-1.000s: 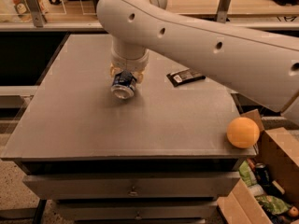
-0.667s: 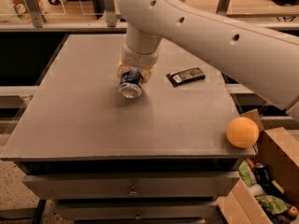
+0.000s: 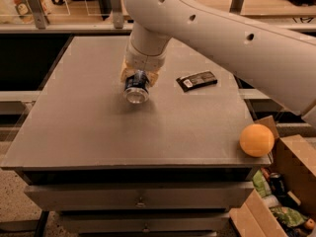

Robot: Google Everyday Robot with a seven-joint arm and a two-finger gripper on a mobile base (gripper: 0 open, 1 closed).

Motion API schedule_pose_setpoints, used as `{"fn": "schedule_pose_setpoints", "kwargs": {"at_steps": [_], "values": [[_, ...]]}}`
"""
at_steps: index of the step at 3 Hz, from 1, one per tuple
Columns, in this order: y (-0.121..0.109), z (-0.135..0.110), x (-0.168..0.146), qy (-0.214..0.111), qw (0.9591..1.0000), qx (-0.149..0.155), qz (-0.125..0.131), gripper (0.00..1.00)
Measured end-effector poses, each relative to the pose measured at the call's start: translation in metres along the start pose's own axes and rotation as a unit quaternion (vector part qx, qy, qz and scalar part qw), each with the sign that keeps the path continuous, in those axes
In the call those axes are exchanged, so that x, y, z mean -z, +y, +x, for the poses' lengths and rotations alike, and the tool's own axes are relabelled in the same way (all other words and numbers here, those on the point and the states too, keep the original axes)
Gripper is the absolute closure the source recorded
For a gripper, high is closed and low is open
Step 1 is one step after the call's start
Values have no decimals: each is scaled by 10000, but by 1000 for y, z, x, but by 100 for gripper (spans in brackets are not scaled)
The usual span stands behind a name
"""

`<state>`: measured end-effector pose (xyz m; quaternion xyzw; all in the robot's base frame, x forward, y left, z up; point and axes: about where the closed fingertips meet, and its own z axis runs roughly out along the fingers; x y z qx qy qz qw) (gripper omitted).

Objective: Place pepsi can upright

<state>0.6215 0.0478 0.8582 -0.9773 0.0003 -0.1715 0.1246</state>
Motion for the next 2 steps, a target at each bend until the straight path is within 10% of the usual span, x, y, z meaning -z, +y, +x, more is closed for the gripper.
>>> {"fn": "schedule_pose_setpoints", "kwargs": {"at_steps": [2], "values": [[-4, 2, -1, -475, 9931, 613, 882, 100]]}}
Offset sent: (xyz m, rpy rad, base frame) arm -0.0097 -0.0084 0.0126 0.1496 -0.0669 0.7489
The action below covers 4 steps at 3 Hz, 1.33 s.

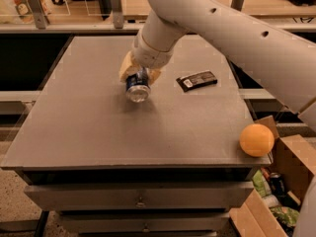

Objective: Place pepsi can upright

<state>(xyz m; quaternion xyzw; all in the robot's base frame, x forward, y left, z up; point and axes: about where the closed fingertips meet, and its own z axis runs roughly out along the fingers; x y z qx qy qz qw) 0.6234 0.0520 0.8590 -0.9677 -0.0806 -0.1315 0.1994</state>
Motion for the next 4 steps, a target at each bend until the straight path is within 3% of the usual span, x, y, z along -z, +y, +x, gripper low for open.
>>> {"fn": "schedule_pose_setpoints", "kwargs": {"at_steps": [1, 2, 3, 4], "values": [[-4, -7, 15, -65, 9958, 518, 746, 100], [-7, -8, 17, -26, 9919, 973, 815, 100], [-8, -8, 15, -57, 9916, 1024, 784, 100], [-8, -10, 13, -14, 9861, 1406, 889, 100]]}}
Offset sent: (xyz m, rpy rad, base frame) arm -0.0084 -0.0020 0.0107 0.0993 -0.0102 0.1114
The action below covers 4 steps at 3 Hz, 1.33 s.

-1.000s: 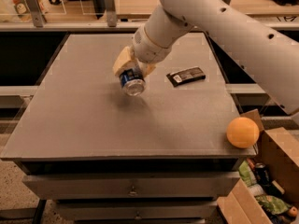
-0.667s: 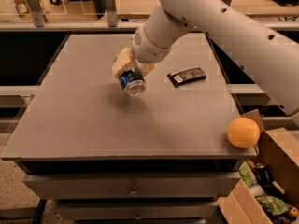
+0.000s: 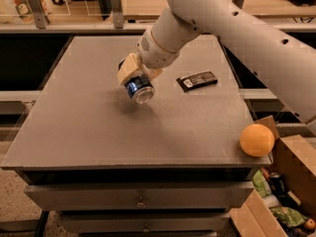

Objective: Place pepsi can upright

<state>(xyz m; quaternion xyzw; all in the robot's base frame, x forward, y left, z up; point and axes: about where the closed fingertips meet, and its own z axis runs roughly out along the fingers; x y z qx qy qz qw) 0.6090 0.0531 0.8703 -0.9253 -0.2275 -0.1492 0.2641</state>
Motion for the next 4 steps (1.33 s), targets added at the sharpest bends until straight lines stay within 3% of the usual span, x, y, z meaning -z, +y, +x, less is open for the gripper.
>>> {"fn": "schedule_pose_setpoints", "kwargs": {"at_steps": [1, 2, 3, 4], "values": [[-11, -12, 1, 59, 9951, 711, 679, 100], [-21, -13, -1, 91, 9887, 1259, 812, 100], [-21, -13, -1, 89, 9887, 1259, 806, 100], [-17, -14, 1, 108, 9839, 1647, 692, 100]]}}
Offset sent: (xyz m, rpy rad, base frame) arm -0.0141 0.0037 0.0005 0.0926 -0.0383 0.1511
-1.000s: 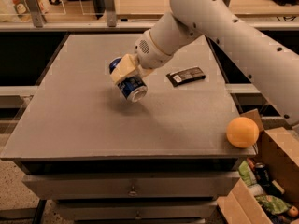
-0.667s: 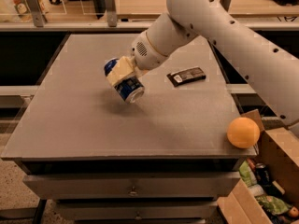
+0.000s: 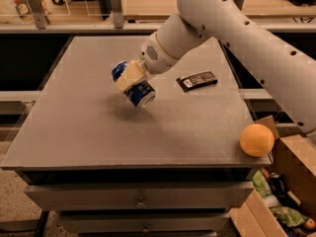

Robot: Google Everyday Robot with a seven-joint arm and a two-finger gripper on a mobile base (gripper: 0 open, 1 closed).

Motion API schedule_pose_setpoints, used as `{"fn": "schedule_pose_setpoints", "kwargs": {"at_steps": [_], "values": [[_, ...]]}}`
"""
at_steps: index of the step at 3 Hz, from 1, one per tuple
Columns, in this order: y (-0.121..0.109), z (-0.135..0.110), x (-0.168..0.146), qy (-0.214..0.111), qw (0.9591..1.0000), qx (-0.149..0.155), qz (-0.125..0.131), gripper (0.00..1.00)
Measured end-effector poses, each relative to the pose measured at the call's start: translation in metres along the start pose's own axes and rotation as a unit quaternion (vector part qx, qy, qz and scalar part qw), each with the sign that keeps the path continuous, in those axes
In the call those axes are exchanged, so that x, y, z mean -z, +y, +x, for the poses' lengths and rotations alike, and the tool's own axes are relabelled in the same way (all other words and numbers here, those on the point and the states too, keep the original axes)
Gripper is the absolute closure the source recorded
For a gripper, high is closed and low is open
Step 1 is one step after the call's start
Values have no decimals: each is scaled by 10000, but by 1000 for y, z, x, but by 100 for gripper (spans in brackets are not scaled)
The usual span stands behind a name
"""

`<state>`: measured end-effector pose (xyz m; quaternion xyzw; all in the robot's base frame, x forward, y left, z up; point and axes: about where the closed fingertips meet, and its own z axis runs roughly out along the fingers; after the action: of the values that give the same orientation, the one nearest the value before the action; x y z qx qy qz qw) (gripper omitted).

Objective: Place pepsi can upright

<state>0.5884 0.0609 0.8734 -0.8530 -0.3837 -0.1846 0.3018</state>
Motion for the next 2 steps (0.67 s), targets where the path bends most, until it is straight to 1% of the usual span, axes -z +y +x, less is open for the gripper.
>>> {"fn": "schedule_pose_setpoints", "kwargs": {"at_steps": [1, 2], "values": [[-7, -2, 10, -45, 9965, 747, 367, 100], [-10, -7, 12, -156, 9914, 1225, 433, 100]]}}
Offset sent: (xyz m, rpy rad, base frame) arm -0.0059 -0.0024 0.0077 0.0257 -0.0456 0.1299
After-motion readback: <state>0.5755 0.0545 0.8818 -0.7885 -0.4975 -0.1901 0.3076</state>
